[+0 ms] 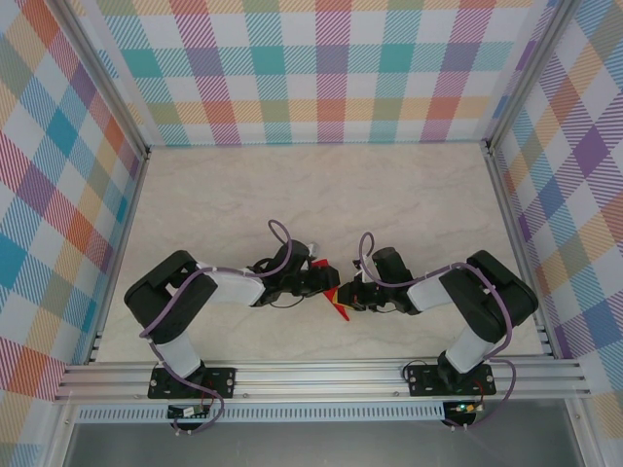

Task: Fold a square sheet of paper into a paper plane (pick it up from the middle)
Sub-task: Fold the wing for the fifth time at the center of the table.

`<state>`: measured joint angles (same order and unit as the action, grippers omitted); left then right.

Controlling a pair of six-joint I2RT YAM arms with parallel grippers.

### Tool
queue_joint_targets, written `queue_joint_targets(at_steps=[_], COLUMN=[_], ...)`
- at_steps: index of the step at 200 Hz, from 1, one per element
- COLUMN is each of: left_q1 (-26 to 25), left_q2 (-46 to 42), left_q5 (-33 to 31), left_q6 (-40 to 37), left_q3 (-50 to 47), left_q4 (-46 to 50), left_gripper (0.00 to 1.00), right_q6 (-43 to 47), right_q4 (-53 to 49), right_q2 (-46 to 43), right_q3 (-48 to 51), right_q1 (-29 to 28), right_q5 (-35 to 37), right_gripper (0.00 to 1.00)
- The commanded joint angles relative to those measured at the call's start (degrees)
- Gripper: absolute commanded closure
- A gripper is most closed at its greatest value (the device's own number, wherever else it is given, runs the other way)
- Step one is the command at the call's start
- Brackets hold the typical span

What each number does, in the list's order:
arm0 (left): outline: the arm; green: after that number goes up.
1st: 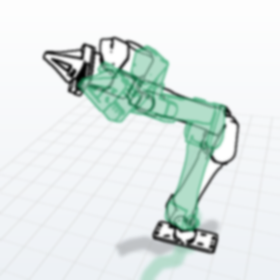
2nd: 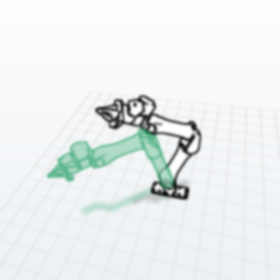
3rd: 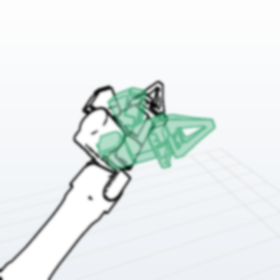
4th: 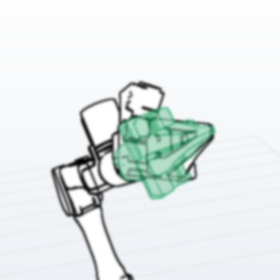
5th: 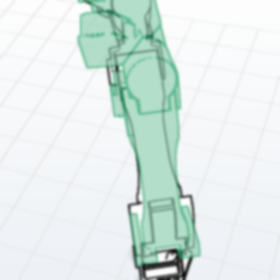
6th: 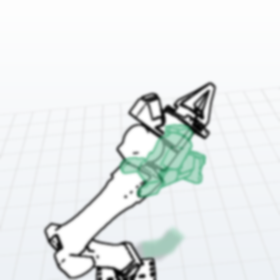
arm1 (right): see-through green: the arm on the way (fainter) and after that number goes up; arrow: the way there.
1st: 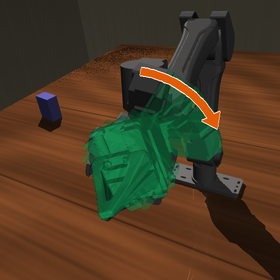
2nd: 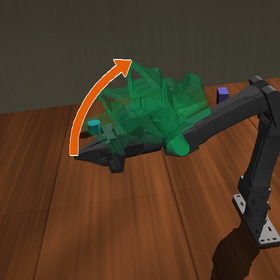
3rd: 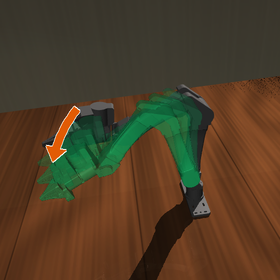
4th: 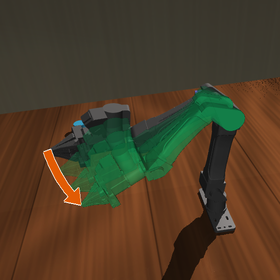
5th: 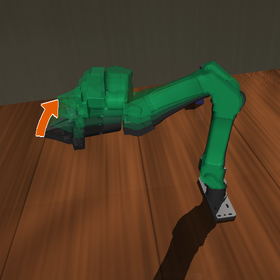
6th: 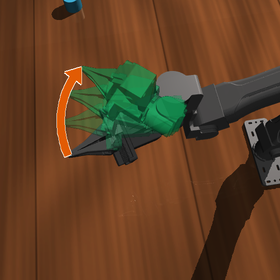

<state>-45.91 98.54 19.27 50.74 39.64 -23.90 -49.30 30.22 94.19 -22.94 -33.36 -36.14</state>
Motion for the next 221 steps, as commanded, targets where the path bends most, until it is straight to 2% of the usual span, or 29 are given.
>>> queue_joint_targets(at_steps=[1, 44, 112, 150, 188, 221], left_q1=[-0.50, -0.44, -0.43, -0.42, -0.45, -0.44], left_q2=[-1.05, -3.37, 3.71, 5.95, 5.36, 5.08], left_q5=[-0.57, -1.56, -1.80, -1.52, -1.68, -1.25], left_q6=[-0.34, -2.28, -1.79, -1.87, -2.55, -3.10], left_q3=[0.88, 1.94, 2.43, 2.58, 2.06, 2.25], left_q4=[-1.35, 1.96, 2.55, 2.63, 3.84, 4.38], left_gripper=[0.52, 0.49, 0.52, 0.53, 0.54, 0.54], right_q6=[0.52, 0.70, 0.43, 0.60, 1.82, 3.24], right_q4=[-1.50, -1.87, -2.22, -4.14, -11.43, -17.18], right_q2=[1.52, 1.52, 1.70, 0.29, -5.20, -9.98], right_q3=[-0.75, -0.96, -1.23, -1.32, -2.33, -3.43], right_q1=[0.41, 0.38, 0.41, 0.39, 0.41, 0.41], right_q5=[0.90, 0.99, 1.00, 1.16, 2.34, 2.04], right_gripper=[0.91, 0.91, 0.90, 0.86, 0.78, 0.75])
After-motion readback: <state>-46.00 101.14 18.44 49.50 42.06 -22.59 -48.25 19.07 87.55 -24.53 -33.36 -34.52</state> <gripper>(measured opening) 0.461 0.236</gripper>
